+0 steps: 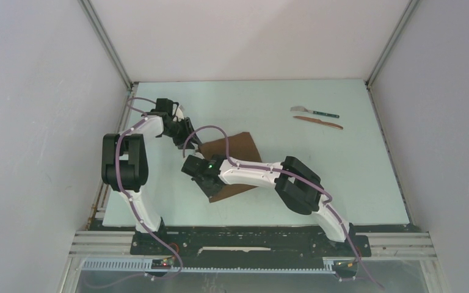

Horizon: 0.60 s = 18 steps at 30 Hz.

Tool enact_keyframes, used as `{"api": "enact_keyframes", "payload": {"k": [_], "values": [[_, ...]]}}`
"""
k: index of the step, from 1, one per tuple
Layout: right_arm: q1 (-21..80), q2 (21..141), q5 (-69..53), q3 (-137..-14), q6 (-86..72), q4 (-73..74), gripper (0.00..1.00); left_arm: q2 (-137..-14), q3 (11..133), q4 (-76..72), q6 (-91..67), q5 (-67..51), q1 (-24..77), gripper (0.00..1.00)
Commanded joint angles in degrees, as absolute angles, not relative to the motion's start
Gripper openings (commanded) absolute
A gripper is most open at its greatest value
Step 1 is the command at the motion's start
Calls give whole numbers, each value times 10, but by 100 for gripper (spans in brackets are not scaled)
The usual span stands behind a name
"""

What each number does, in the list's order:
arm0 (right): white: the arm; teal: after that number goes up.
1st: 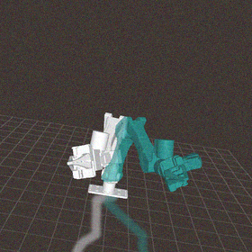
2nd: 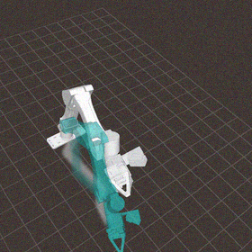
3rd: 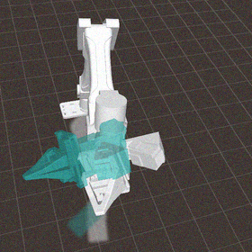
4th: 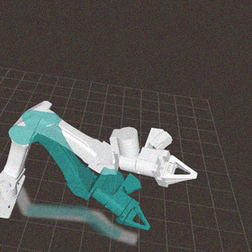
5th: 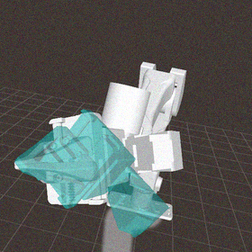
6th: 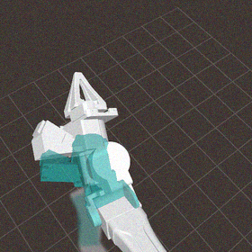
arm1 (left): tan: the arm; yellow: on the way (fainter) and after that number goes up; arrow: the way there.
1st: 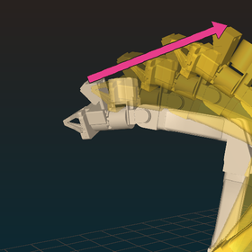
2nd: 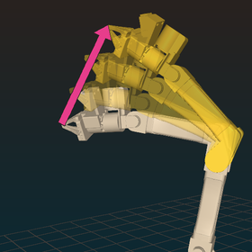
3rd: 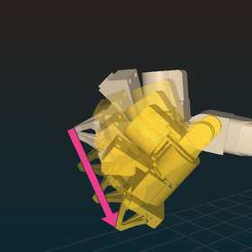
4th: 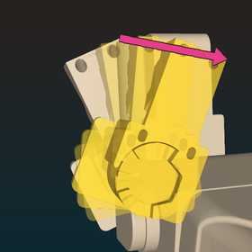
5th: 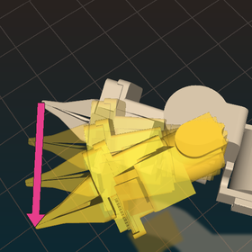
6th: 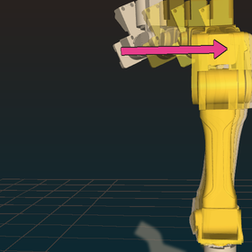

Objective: Fold the napkin into a case and place the utensils inside
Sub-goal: Smooth out the square-folded napkin at the center of the board.

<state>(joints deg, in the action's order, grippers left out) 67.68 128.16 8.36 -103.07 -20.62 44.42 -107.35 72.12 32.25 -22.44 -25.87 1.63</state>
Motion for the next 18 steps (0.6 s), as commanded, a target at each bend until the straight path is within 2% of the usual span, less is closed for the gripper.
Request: {"api": "enact_keyframes", "payload": {"k": [1, 7, 11, 18], "values": [[676, 1220, 96, -1018, -201, 432, 0, -1050, 721, 311, -228, -272, 15, 48], [673, 1200, 61, -991, -202, 410, 0, -1051, 719, 310, -229, -272, 15, 57], [672, 1195, 42, -978, -203, 397, 0, -1059, 720, 309, -229, -272, 15, 58], [667, 1184, 31, -956, -209, 383, 0, -1069, 722, 308, -227, -274, 17, 40]]}}
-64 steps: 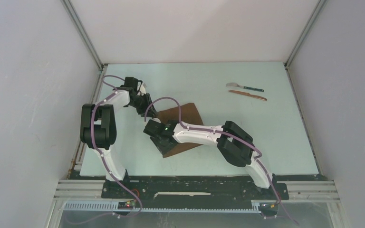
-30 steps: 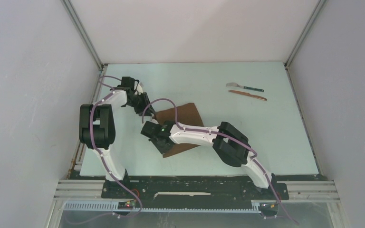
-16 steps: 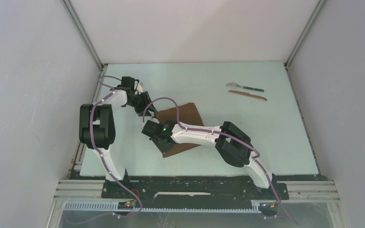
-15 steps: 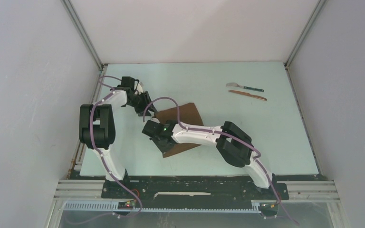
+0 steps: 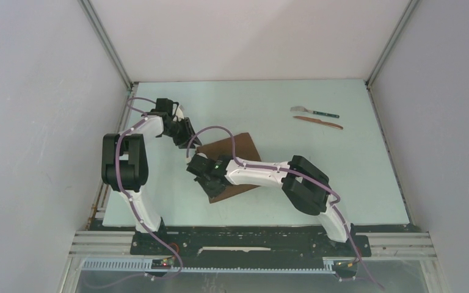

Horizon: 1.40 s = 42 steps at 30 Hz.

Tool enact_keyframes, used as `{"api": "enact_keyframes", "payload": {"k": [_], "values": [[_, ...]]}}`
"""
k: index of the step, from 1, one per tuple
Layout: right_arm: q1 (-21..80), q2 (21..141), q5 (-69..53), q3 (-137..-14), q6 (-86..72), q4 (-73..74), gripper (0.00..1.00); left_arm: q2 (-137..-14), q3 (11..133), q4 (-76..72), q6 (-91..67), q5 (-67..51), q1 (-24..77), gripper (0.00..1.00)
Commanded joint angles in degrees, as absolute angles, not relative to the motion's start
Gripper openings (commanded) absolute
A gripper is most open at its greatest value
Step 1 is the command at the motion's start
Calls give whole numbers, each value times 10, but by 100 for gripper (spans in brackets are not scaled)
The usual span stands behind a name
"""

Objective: Fold the napkin into a case and place the utensils inside
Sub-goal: Smooth out the square-folded napkin at the center of the board.

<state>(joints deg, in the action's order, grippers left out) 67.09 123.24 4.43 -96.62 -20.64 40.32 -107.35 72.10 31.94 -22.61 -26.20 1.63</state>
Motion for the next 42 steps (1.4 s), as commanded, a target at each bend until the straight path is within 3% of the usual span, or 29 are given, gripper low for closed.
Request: {"api": "enact_keyframes", "payload": {"k": [1, 9, 15, 19, 31, 37, 42], "values": [[666, 1180, 29, -951, -210, 380, 0, -1070, 722, 308, -227, -273, 17, 40], [660, 1165, 29, -939, -214, 370, 0, -1072, 722, 320, -219, -270, 22, 32], [655, 1152, 20, -926, -218, 359, 0, -1027, 707, 326, -205, -240, 23, 43], [654, 1152, 15, -922, -219, 356, 0, -1034, 702, 329, -204, -243, 24, 43], [651, 1151, 11, -916, -221, 351, 0, -1064, 716, 324, -208, -263, 30, 32], [651, 1145, 10, -915, -222, 351, 0, -1039, 715, 327, -201, -239, 29, 9], [654, 1141, 6, -912, -224, 350, 0, -1025, 712, 329, -197, -221, 29, 5]]}}
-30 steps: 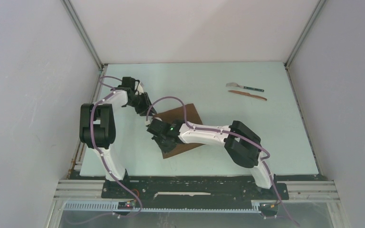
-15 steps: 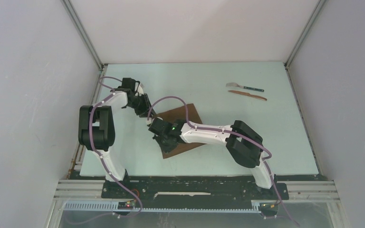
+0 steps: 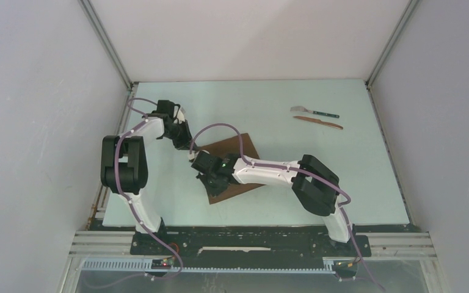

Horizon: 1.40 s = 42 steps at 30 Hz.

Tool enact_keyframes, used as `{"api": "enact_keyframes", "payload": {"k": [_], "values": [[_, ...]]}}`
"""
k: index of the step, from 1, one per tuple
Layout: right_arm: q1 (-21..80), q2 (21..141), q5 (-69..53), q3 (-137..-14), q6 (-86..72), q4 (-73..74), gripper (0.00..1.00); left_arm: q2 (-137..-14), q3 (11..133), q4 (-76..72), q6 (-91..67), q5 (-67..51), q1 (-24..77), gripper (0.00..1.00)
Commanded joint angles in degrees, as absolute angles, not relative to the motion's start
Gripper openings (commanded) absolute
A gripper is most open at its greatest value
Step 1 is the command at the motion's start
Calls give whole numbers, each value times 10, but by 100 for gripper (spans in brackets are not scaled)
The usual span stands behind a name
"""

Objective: Fold the napkin into a case and place the utensils inside
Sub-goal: Smooth out the square-folded napkin at the center of the board.

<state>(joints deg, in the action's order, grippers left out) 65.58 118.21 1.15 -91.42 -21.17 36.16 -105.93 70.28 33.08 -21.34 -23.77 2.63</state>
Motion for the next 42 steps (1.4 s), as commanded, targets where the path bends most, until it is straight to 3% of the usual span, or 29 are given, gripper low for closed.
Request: {"api": "enact_keyframes", "payload": {"k": [1, 23, 34, 36, 38, 42], "values": [[654, 1142, 6, -911, -224, 351, 0, -1026, 711, 332, -196, -220, 30, 5], [652, 1180, -52, -903, -226, 332, 0, -1058, 714, 373, -189, -182, 30, 6], [628, 1193, -158, -873, -241, 274, 1, -1064, 722, 385, -186, -154, 34, 8], [616, 1182, -196, -845, -251, 241, 14, -1059, 726, 390, -184, -136, 35, 12], [595, 1157, -238, -810, -266, 197, 34, -1046, 731, 393, -183, -111, 34, 20], [560, 1077, -307, -752, -283, 131, 55, -993, 730, 394, -180, -67, 34, 36]]}}
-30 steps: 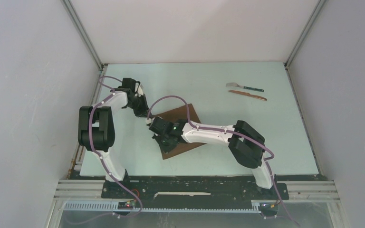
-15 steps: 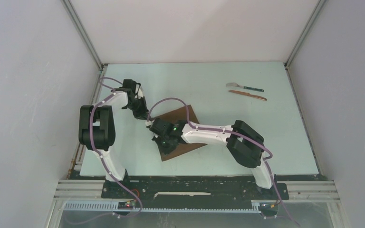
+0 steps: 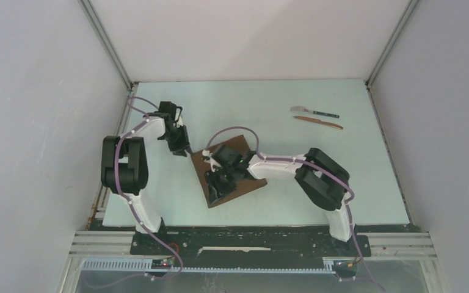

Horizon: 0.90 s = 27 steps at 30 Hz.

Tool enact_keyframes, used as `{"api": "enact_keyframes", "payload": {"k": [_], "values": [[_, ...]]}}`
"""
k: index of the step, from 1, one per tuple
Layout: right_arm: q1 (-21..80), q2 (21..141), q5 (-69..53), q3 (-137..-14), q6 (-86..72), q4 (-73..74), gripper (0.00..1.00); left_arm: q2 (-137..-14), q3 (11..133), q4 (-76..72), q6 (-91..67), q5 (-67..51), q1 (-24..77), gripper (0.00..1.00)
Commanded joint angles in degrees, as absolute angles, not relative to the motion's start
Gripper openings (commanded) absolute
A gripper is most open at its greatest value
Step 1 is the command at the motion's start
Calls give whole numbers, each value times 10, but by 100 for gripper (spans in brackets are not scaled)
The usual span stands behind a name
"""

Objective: Fold the napkin into a case and place the utensils inside
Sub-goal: Smooth out the square-folded napkin at the center of the board.

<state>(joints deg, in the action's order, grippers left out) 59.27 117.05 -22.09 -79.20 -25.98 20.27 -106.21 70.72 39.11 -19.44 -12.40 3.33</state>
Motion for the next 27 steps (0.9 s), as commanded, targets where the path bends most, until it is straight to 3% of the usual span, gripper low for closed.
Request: {"api": "enact_keyframes", "payload": {"k": [1, 5, 13, 14, 15, 16, 21, 27], "values": [[548, 1058, -325, -741, -283, 124, 56, -978, 726, 394, -183, -74, 34, 40], [462, 980, -400, -641, -315, 47, 65, -929, 698, 374, -230, -205, 35, 43], [309, 998, -512, -520, -408, -156, 79, -985, 670, 286, -296, -309, 34, 16], [298, 1007, -522, -511, -423, -182, 84, -1007, 674, 289, -296, -317, 34, 12], [288, 1015, -532, -502, -433, -202, 97, -1024, 672, 286, -298, -325, 33, 10], [279, 1022, -538, -493, -438, -215, 99, -1037, 670, 280, -299, -321, 33, 10], [244, 1052, -549, -432, -441, -268, 100, -1104, 678, 322, -265, -262, 10, 5], [232, 1028, -546, -356, -418, -265, 99, -1110, 666, 314, -257, -259, -21, 7]]}}
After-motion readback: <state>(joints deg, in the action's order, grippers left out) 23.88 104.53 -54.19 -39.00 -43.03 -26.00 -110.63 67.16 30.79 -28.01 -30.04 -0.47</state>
